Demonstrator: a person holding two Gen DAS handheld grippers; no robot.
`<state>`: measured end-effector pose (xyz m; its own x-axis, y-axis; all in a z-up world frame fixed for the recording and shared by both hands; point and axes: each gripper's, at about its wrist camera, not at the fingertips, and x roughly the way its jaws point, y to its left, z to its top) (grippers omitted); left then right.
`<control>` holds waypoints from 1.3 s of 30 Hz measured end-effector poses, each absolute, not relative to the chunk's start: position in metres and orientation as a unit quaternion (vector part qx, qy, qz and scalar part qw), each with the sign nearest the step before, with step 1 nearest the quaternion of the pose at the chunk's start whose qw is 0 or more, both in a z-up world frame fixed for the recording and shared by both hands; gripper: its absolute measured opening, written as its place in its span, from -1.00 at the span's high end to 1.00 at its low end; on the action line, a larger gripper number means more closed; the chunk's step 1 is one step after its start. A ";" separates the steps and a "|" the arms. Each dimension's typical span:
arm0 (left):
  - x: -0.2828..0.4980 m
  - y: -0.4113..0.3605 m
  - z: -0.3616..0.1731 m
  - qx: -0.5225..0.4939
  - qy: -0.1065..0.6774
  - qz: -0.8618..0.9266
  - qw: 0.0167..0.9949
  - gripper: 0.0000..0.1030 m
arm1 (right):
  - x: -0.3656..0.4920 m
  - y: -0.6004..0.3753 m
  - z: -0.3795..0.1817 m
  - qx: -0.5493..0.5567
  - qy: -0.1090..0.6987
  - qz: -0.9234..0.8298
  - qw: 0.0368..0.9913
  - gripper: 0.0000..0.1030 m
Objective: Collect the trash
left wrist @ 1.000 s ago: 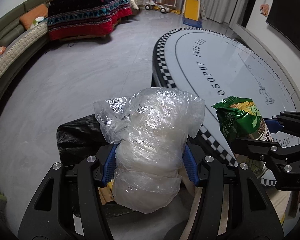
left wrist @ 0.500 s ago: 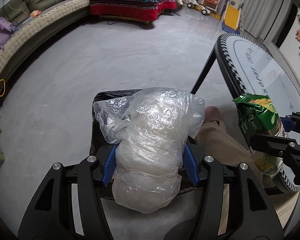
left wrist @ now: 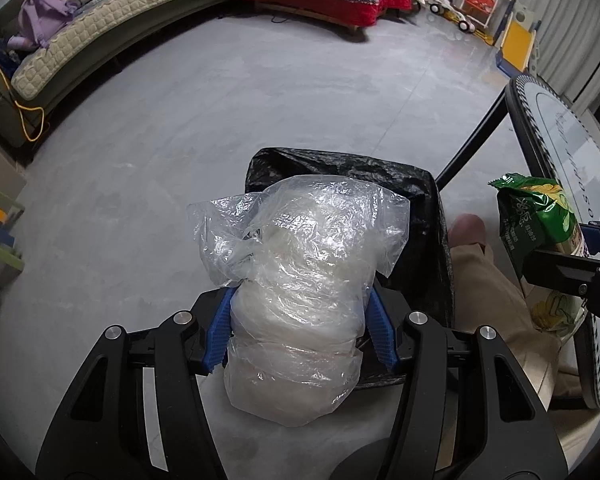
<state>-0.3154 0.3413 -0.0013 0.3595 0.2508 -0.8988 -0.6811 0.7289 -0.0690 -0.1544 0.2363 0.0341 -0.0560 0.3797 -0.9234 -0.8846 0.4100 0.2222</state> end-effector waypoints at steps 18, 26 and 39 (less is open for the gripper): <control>-0.314 0.352 0.003 -0.223 0.484 0.341 0.774 -0.88 | -0.138 0.249 0.047 -0.232 0.509 0.478 0.677 -0.47; -0.309 0.348 0.003 -0.216 0.491 0.331 0.777 -0.88 | -0.139 0.247 0.052 -0.224 0.510 0.482 0.677 -0.47; -0.287 0.329 0.018 -0.206 0.484 0.308 0.793 -0.88 | -0.132 0.221 0.066 -0.209 0.506 0.475 0.689 -0.47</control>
<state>-0.2872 0.3293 0.0183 0.3413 0.2888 -0.8945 -0.6872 0.7260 -0.0278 -0.1325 0.2205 0.0661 0.0371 0.4433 -0.8956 -0.8656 0.4621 0.1928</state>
